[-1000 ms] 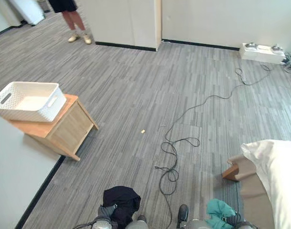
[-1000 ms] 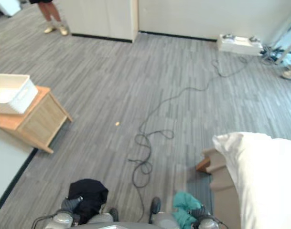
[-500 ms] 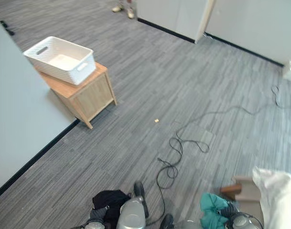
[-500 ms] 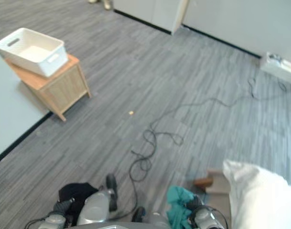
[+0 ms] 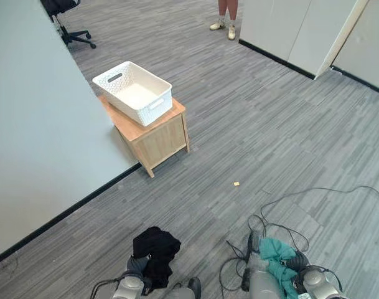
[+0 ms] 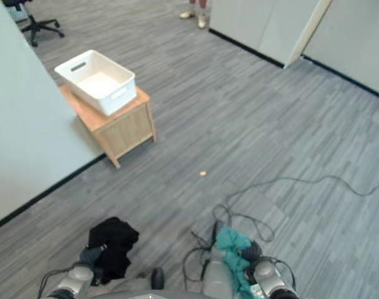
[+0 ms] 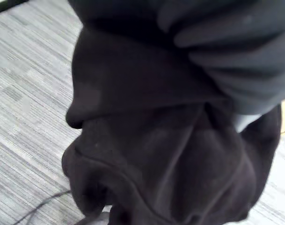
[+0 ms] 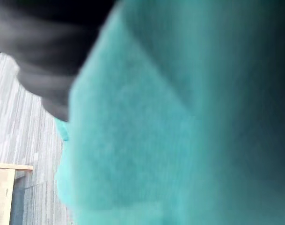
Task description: Tidy up the quilt and then pick up the clothes from the bed and put them into the laundry hamper.
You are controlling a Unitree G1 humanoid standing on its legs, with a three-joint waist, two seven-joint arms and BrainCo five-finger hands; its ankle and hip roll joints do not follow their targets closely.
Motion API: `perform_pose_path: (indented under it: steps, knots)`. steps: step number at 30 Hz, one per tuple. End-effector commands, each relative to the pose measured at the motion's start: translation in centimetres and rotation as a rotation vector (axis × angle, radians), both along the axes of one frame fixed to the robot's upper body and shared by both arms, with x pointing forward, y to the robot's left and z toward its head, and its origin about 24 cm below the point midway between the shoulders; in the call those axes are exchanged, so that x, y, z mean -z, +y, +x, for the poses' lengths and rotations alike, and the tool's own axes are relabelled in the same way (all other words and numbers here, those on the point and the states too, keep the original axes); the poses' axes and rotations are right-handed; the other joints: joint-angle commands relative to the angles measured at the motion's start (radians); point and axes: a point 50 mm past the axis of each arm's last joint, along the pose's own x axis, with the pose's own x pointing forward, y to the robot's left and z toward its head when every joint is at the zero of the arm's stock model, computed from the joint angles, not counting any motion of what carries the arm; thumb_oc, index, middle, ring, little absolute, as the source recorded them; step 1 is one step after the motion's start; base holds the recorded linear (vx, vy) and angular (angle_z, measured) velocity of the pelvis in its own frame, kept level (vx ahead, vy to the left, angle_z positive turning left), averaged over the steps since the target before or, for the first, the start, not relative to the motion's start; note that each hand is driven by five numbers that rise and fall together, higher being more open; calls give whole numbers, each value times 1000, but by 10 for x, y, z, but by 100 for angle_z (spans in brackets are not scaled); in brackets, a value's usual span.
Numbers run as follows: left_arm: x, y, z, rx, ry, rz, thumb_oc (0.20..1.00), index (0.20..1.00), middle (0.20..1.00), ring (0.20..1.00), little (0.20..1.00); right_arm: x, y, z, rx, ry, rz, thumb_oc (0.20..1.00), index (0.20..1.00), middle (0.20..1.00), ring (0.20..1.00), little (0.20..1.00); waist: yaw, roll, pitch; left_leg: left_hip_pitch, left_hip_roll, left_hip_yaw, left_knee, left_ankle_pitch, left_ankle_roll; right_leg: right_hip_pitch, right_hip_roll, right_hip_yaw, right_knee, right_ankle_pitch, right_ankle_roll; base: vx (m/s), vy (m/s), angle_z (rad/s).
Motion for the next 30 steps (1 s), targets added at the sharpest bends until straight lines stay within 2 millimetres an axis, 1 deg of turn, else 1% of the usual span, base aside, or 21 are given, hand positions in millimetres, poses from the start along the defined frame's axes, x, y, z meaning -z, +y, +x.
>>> perform_pose_path:
  steps: [1, 2, 3, 4, 5, 7, 8, 9, 11, 13, 14, 15, 16, 18, 19, 20, 21, 23, 26, 28, 30]
  knots:
    - [-8, -2, 18, 82, -69, 19, 200, 200, 200, 200, 200, -10, -12, 12, -14, -42, -25, 200, 200, 200, 200, 200, -14, 22, 13, 48, 160, 27, 257, 55, -134, 62, 69, 9, 109, 13, 0, 713, -501, 62]
    - [-8, -3, 19, 86, -70, 16, 200, 200, 200, 200, 200, -11, -15, 13, -5, -47, -30, 200, 200, 200, 200, 200, -2, 13, 27, -37, 166, 17, 429, 110, -130, 109, 73, -13, 84, 4, -22, 341, -308, 79]
    - [-8, -3, 19, 86, -71, 16, 200, 200, 200, 200, 200, -11, -15, 13, -5, -47, -30, 200, 200, 200, 200, 200, -5, 10, 24, -43, 163, 13, 430, 111, -129, 106, 70, -15, 83, 6, -22, 267, -278, 71]
    - [-8, -4, 19, 86, -74, 14, 200, 200, 200, 200, 200, -13, -18, 15, 3, -59, -34, 200, 200, 200, 200, 200, 12, -5, 41, -106, 163, 24, 550, 150, -113, 151, 69, -33, 64, -10, -47, 400, -316, 29]
    - [-9, -3, 21, 68, -82, 9, 200, 200, 200, 200, 200, -17, -21, 21, 7, -74, -40, 200, 200, 200, 200, 200, 47, -24, 66, -225, 88, 18, 712, 92, -96, 224, 82, -47, 27, -31, -69, 400, -314, -13]
    - [-9, -3, 21, 68, -83, 10, 200, 200, 200, 200, 200, -17, -21, 21, 7, -75, -39, 200, 200, 200, 200, 200, 44, -26, 64, -230, 86, 16, 713, 93, -95, 221, 80, -49, 27, -30, -68, 311, -144, -36]
    - [-10, -5, 25, 67, -93, 6, 200, 200, 200, 200, 200, -18, -18, 25, -7, -77, -36, 200, 200, 200, 200, 200, 70, -40, 66, -319, 6, 49, 690, 32, -90, 266, 85, -44, 13, -50, -67, 542, -96, -30]
    - [-10, -7, 26, 64, -99, -3, 200, 200, 200, 200, 200, -18, -17, 26, -12, -82, -38, 200, 200, 200, 200, 200, 80, -40, 62, -347, 3, 90, 611, 23, -88, 283, 84, -48, 10, -71, -63, 720, -83, -37]
    - [-9, -11, 25, 63, -104, -13, 200, 200, 200, 200, 200, -17, -16, 23, -13, -82, -33, 200, 200, 200, 200, 200, 88, -33, 53, -379, 32, 194, 412, 20, -72, 346, 97, -66, -9, -113, -52, 572, 60, -12]
    - [-8, -11, 21, 60, -95, -21, 200, 200, 200, 200, 200, -16, -19, 19, -12, -69, -43, 200, 200, 200, 200, 200, 95, -14, 34, -388, 52, 291, 226, 89, -82, 391, 126, -99, -14, -147, -48, 631, 100, 23]
    - [-6, -13, 16, 52, -80, -27, 200, 200, 200, 200, 200, -13, -20, 15, -1, -56, -43, 200, 200, 200, 200, 200, 92, -16, 31, -399, 96, 453, 109, 104, -91, 458, 136, -153, 2, -205, -39, 571, 87, 42]
    - [-5, -13, 16, 52, -78, -26, 200, 200, 200, 200, 200, -13, -20, 14, -1, -55, -43, 200, 200, 200, 200, 200, 93, -18, 31, -390, 89, 455, 98, 105, -90, 461, 132, -152, 5, -209, -37, 587, 74, 78]
    - [-5, -12, 14, 42, -68, -27, 200, 200, 200, 200, 200, -13, -19, 15, -9, -54, -45, 200, 200, 200, 200, 200, 105, -24, 26, -399, 114, 511, 90, 122, -87, 477, 138, -182, 25, -215, -32, 417, 79, 74]
    - [-2, -8, 5, 18, -35, -35, 200, 200, 200, 200, 200, -7, -12, 9, -10, -25, -25, 200, 200, 200, 200, 200, 124, -43, 2, -358, 78, 492, 81, 128, -46, 475, 120, -199, 166, -197, 3, 534, 138, 40]
    - [-2, -8, 5, 18, -35, -35, 200, 200, 200, 200, 200, -7, -12, 9, -10, -25, -25, 200, 200, 200, 200, 200, 124, -43, 2, -358, 78, 492, 81, 128, -46, 475, 120, -199, 166, -197, 3, 618, 206, 35]
    - [1, -3, -2, -16, -9, -29, 200, 200, 200, 200, 200, -3, -8, 5, 11, -10, -6, 200, 200, 200, 200, 200, 136, -78, 8, -337, 38, 463, 110, 96, -4, 432, 76, -190, 403, -76, 65, 591, 176, 33]
    - [0, 2, -4, -31, -2, -14, 200, 200, 200, 200, 200, -2, -4, 6, 11, -12, 3, 200, 200, 200, 200, 200, 133, -86, 15, -310, 29, 457, 114, 74, 10, 392, 54, -174, 528, -1, 65, 786, 239, 33]
    - [-2, 11, -5, -65, -2, 8, 200, 200, 200, 200, 200, -2, -1, 7, 12, -18, 13, 200, 200, 200, 200, 200, 119, -67, 26, -222, 28, 399, 86, 49, 30, 274, 30, -131, 710, 32, 65, 590, 135, 83]
    - [-4, 13, 2, -45, -16, 24, 200, 200, 200, 200, 200, -3, -2, 8, 24, -21, 15, 200, 200, 200, 200, 200, 89, -39, 34, -124, 36, 311, 20, 49, 18, 173, 30, -149, 653, -20, 26, 577, 2, 112]
    - [-4, 9, 5, 13, -10, 37, 200, 200, 200, 200, 200, -3, -5, 7, 37, -23, 13, 200, 200, 200, 200, 200, 62, -36, 31, -83, 31, 238, 7, 31, -11, 133, 36, -139, 457, -49, 1, 634, -137, 163]
    - [-5, 7, 9, 54, -17, 46, 200, 200, 200, 200, 200, -2, -11, 3, 64, -12, 2, 200, 200, 200, 200, 200, 36, -38, 27, -57, 34, 186, 4, 7, -43, 140, 38, -110, 217, -44, 5, 582, -195, 166]
